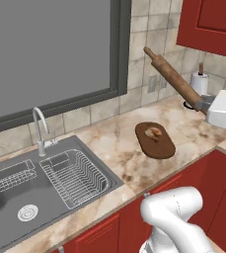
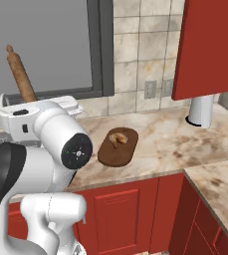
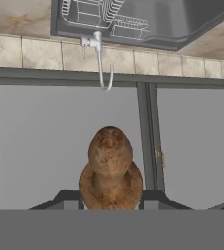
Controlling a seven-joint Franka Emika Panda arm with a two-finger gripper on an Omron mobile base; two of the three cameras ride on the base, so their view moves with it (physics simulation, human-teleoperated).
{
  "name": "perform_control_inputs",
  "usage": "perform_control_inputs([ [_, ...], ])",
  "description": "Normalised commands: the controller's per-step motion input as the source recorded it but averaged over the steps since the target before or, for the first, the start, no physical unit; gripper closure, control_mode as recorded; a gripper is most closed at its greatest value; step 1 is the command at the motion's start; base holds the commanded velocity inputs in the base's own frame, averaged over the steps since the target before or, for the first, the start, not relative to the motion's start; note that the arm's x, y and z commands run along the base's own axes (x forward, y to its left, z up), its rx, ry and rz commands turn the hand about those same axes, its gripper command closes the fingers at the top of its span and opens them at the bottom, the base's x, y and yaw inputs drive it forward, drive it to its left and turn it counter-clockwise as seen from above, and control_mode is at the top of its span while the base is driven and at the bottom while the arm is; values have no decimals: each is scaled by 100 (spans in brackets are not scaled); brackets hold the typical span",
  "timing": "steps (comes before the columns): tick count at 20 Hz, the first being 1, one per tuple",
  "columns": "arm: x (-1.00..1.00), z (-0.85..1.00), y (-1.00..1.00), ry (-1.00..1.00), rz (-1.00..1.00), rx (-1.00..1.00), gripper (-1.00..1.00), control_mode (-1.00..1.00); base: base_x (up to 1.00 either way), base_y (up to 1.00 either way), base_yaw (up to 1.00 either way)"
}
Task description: Open the cabinet, retrieve the rolling pin, and place it next to the meat on the cutting board to prepare for tenderizing.
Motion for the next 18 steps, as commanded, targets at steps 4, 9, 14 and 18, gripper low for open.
perform_control_inputs([
  [4,0,0,0,0,0,0,100,100,73,-27,36],
  [9,0,0,0,0,0,0,100,100,72,-15,30],
  [14,0,0,0,0,0,0,100,100,49,0,14],
  [18,0,0,0,0,0,0,100,100,18,0,3],
])
